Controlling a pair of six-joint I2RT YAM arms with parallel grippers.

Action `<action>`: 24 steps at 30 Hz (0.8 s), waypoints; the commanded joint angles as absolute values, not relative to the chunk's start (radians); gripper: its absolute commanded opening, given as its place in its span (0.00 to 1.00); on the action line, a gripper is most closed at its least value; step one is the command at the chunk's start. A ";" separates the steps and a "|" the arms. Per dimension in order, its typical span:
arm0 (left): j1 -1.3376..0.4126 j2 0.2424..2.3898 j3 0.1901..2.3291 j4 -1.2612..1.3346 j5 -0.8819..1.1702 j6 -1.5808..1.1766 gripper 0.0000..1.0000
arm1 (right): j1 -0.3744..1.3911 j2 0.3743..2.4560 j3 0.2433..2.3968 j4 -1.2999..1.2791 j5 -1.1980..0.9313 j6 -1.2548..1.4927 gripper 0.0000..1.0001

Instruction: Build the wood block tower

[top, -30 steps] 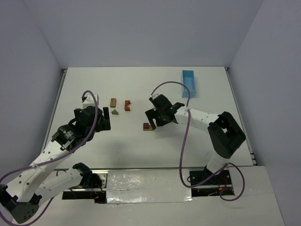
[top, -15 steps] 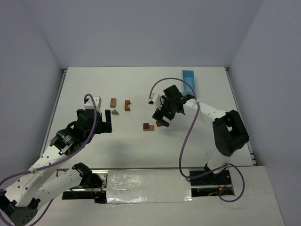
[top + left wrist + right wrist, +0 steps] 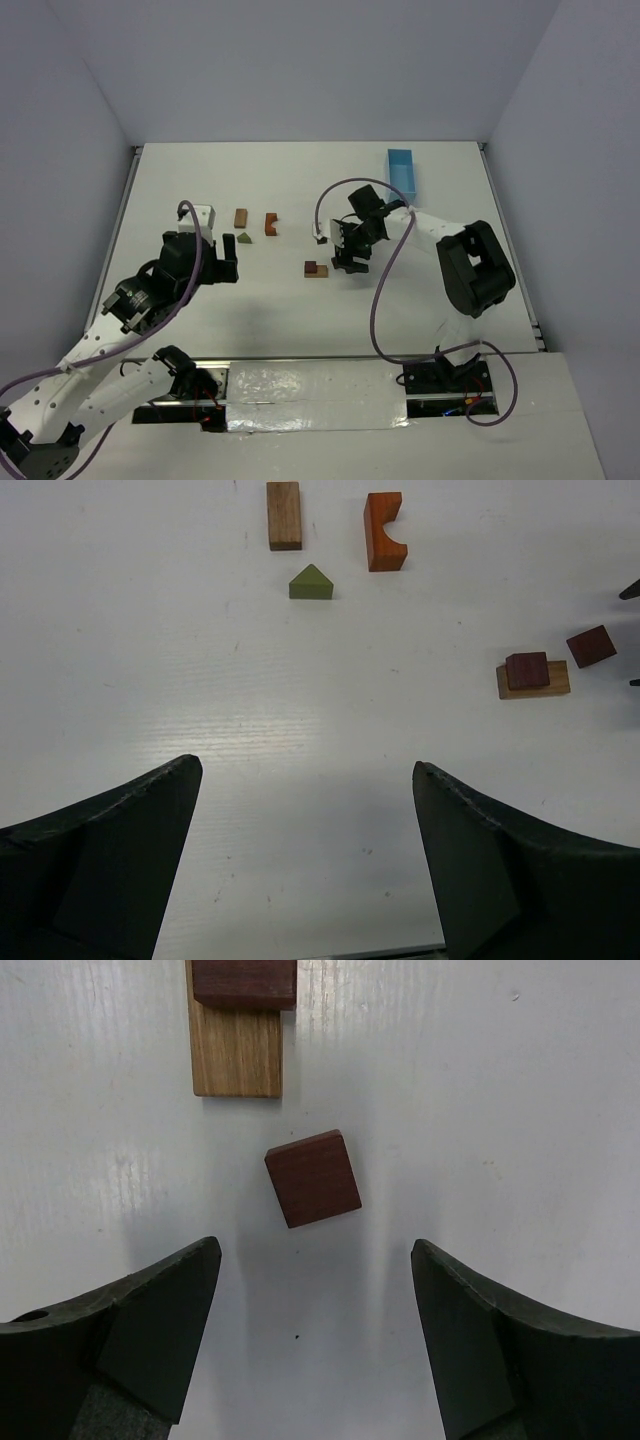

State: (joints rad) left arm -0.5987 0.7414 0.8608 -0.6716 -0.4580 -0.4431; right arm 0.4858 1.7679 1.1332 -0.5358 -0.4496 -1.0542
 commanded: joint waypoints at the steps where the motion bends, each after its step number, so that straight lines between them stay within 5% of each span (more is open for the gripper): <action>1: -0.594 0.719 0.858 -0.627 -0.443 -0.419 1.00 | 0.482 1.796 1.204 -0.577 -0.480 -1.140 0.84; 13: -0.594 0.729 0.853 -0.620 -0.416 -0.408 1.00 | 0.514 1.891 1.223 -0.532 -0.468 -1.175 0.72; 24: -0.594 0.738 0.851 -0.617 -0.407 -0.405 0.99 | 0.535 1.913 1.252 -0.569 -0.456 -1.187 0.26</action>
